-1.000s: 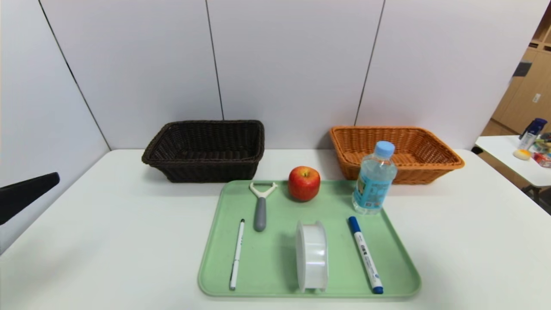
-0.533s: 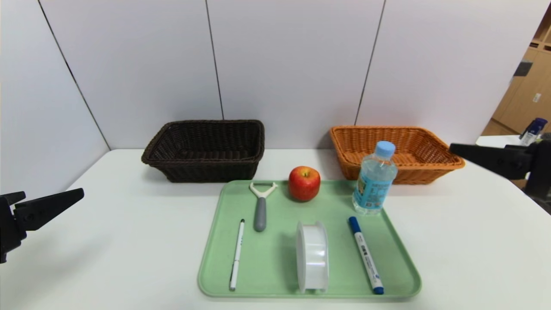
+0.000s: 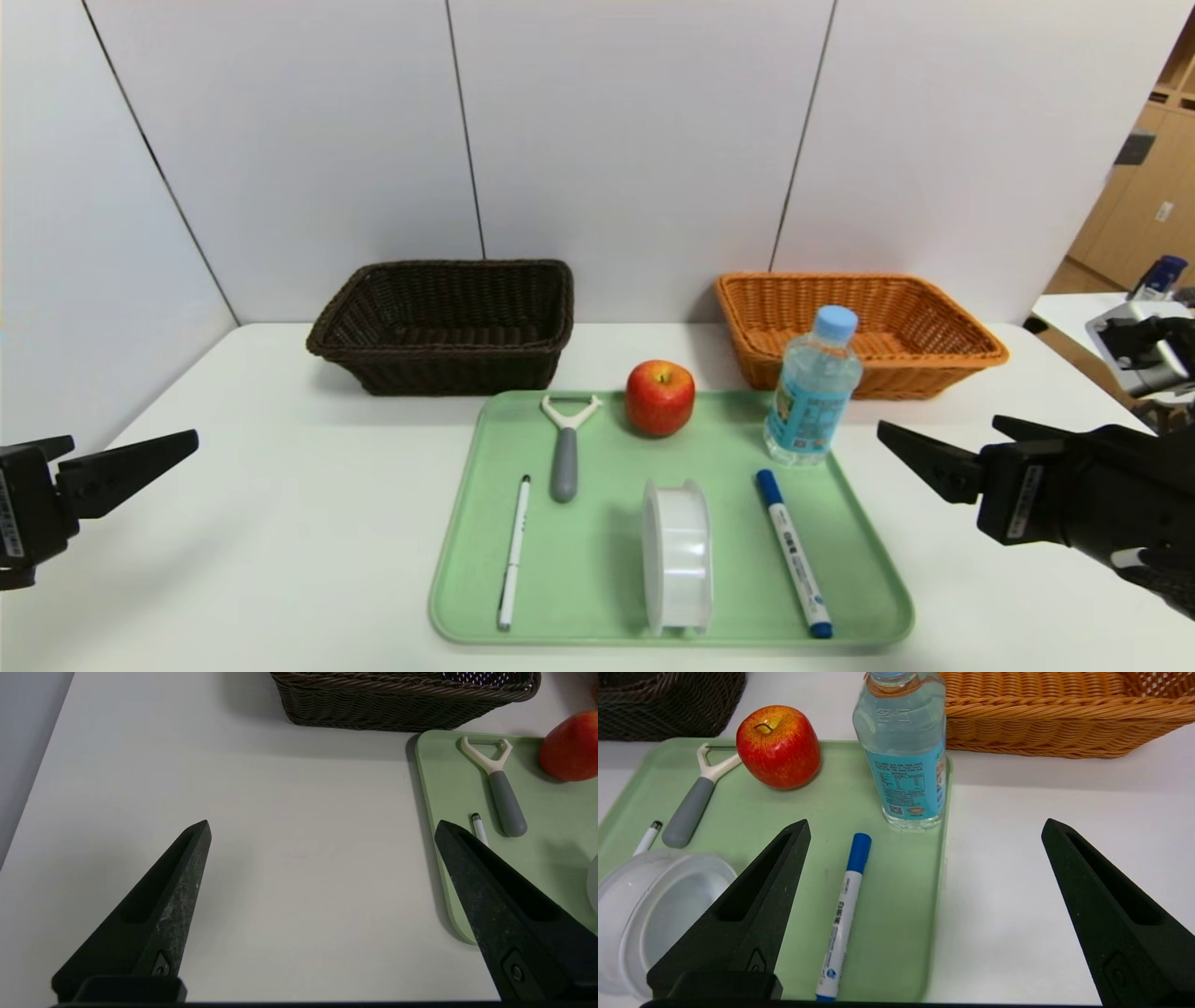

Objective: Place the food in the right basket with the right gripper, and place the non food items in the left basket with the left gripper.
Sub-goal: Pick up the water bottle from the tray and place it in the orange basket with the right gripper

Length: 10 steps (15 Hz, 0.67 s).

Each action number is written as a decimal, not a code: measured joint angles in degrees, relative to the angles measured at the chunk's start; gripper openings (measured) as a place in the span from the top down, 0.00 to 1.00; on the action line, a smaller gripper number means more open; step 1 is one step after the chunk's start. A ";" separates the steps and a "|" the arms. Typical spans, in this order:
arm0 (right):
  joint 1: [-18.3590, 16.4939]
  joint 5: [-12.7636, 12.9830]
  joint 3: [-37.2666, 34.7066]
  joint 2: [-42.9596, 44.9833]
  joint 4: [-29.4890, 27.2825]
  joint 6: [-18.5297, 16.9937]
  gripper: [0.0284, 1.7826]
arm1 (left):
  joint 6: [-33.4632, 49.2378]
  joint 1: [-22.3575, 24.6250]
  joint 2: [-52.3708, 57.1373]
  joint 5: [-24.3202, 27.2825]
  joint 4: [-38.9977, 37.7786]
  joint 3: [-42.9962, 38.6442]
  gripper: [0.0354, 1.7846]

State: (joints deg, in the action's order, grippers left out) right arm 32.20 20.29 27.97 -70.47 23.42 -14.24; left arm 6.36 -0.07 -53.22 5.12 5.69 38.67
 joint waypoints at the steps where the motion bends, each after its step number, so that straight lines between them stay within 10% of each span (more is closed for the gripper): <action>1: 0.16 0.20 -1.38 -2.15 3.84 -1.13 0.04 | -0.04 -0.11 -0.13 -0.02 0.00 -0.02 0.06; 10: 3.08 3.58 -6.23 -13.34 19.22 -2.93 0.04 | -0.02 -0.28 0.13 -0.28 0.04 -0.26 0.06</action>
State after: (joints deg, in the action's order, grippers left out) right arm 35.28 23.87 21.74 -83.81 42.64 -17.16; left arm 6.34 -0.35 -53.09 4.84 5.73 38.41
